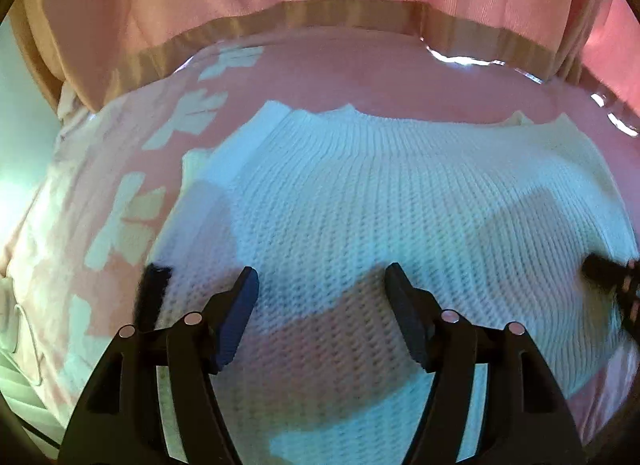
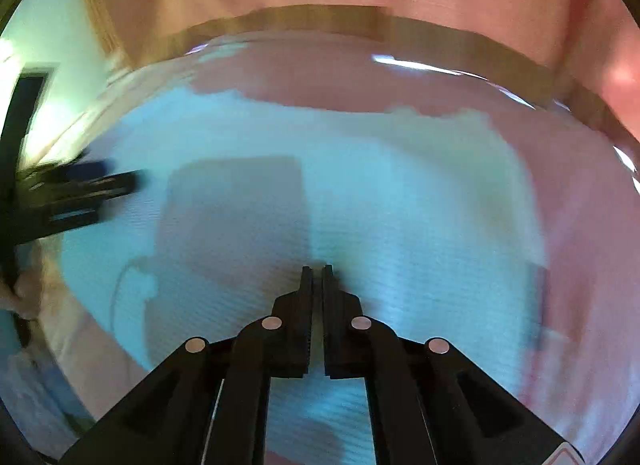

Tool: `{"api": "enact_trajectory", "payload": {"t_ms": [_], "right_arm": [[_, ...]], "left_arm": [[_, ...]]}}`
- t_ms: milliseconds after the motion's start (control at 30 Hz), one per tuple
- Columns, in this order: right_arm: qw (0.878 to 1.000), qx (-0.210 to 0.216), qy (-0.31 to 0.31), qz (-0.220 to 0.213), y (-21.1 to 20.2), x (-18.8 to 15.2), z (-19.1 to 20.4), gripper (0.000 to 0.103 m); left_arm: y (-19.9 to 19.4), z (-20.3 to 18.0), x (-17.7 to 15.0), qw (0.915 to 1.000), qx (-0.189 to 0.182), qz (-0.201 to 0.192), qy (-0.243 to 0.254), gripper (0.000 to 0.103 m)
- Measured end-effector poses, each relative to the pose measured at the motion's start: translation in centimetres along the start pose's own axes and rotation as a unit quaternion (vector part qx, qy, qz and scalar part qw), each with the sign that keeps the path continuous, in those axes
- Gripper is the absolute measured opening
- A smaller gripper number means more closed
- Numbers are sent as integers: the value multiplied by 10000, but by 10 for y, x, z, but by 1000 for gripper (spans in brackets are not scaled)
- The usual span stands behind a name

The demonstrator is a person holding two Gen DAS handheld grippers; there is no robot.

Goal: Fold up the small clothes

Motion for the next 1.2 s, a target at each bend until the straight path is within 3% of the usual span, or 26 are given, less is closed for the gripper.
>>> {"api": "enact_trajectory", "payload": {"t_ms": [33, 100, 167, 267, 333, 400, 433, 500, 600, 700, 767, 800, 833, 867, 900, 1000, 1200], "right_arm": [[9995, -123, 276, 13, -7, -1, -22, 0], [9963, 103, 839, 149, -12, 0, -58, 0], [9928, -290, 1157, 102, -21, -3, -78, 0], [9932, 26, 1149, -190, -41, -4, -68, 10], [9962, 155, 797, -317, -43, -3, -49, 10], [9983, -305, 498, -28, -28, -11, -37, 3], [9975, -455, 527, 116, -18, -18, -44, 1], [9964, -344, 777, -30, -31, -17, -53, 1], [9930, -453, 957, -519, -61, -20, -64, 11], [9893, -746, 1251, 104, -42, -45, -82, 12], [9866, -474, 1559, 0, -46, -46, -94, 12], [9863, -429, 1587, -117, -54, -46, -97, 21], [9846, -492, 1656, -278, -63, -48, -101, 30], [9824, -522, 1761, -346, -67, -51, -104, 47], [9800, -390, 1917, -355, -70, -55, -109, 50], [9728, 102, 2306, -194, -62, -61, -117, 50], [9696, 518, 2382, 210, -33, -73, -104, 52]], "left_arm": [[-2, 4, -3, 10000, 25, -42, 26, 64], [-5, 12, -9, 9998, 131, -99, 70, 64], [-7, 19, -13, 9998, 179, -102, 82, 64], [-22, 15, -14, 9995, 135, -299, 34, 64], [-26, 6, -18, 9994, 146, -294, 108, 70], [-21, 1, -25, 9992, 282, -199, 183, 71], [-17, -1, -30, 9989, 382, -109, 263, 72], [-23, 0, -36, 9986, 419, -206, 257, 72], [-33, 6, -48, 9985, 425, -338, 43, 72], [-32, 9, -58, 9983, 441, -368, -103, 73], [-36, 8, -58, 9979, 486, -423, -93, 73], [-41, 8, -59, 9978, 422, -485, -150, 72], [-49, 12, -60, 9973, 307, -590, -299, 72], [-53, 14, -62, 9969, 250, -630, -411, 73], [-58, 20, -65, 9956, 143, -665, -638, 74], [-59, 35, -75, 9912, 30, -599, -1181, 83], [-48, 73, -99, 9701, -64, -294, -2410, 87]]}}
Point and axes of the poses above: each gripper's, at about its wrist camera, not at the fingertips, and y roughly the way its jaws point, z to its left, x to its top, the point moved 2 cm from there along y, roughly the way its jaws point, and after that the axes turned 6 degrees about y, right-handed, at the moved point
